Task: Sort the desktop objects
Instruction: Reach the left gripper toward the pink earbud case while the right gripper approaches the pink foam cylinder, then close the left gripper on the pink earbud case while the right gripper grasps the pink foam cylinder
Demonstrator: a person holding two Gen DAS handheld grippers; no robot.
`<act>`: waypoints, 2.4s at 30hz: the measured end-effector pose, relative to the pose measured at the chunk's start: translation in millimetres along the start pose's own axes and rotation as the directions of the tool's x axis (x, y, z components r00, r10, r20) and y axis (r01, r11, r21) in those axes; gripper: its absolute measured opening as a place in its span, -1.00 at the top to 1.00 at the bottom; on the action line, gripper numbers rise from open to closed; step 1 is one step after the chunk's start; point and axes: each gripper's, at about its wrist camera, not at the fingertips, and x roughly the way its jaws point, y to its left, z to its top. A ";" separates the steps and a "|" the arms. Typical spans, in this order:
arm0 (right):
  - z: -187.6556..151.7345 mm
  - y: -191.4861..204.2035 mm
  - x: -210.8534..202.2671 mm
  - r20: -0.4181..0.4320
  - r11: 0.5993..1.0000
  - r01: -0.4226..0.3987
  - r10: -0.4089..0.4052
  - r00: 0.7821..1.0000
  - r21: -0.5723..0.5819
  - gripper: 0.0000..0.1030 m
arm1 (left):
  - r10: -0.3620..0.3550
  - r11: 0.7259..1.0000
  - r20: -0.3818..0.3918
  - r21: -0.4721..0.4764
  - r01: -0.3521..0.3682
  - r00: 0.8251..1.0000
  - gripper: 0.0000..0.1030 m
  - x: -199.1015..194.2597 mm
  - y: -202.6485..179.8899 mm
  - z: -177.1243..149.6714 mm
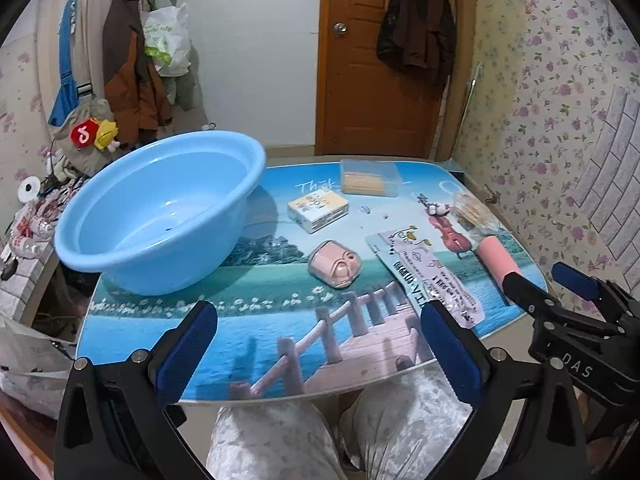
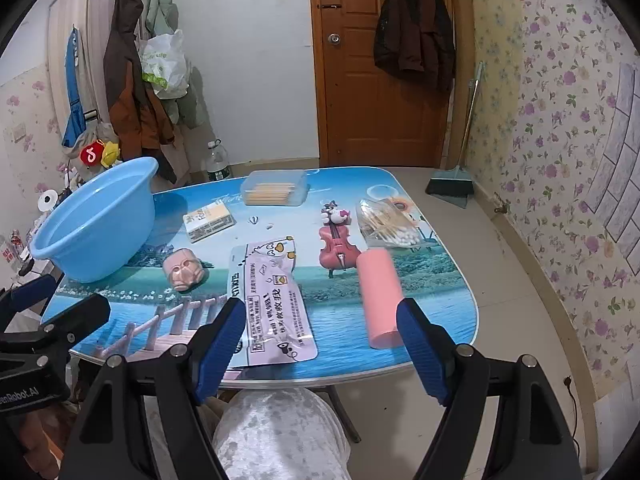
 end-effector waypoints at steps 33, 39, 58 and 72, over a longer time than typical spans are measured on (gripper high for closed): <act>-4.2 -44.4 57.7 -0.067 0.999 0.048 -0.047 0.997 0.019 -0.88 | -0.008 1.000 -0.105 0.014 0.009 0.994 -0.88 86.0 -14.5 11.2; -3.3 -44.4 65.6 -0.077 0.999 0.049 -0.047 0.996 0.016 -0.88 | 0.001 1.000 -0.120 0.017 0.001 0.993 -0.87 96.2 -15.0 10.9; -2.1 -46.7 96.7 -0.111 0.999 0.039 -0.038 0.993 0.010 -0.88 | 0.008 1.000 -0.164 0.022 -0.004 0.986 -0.86 136.6 -5.7 17.9; -3.4 -59.7 100.3 -0.080 0.999 0.027 -0.025 0.996 0.021 -0.88 | -0.054 0.994 -0.133 0.084 0.066 0.990 -0.21 138.9 -1.4 21.6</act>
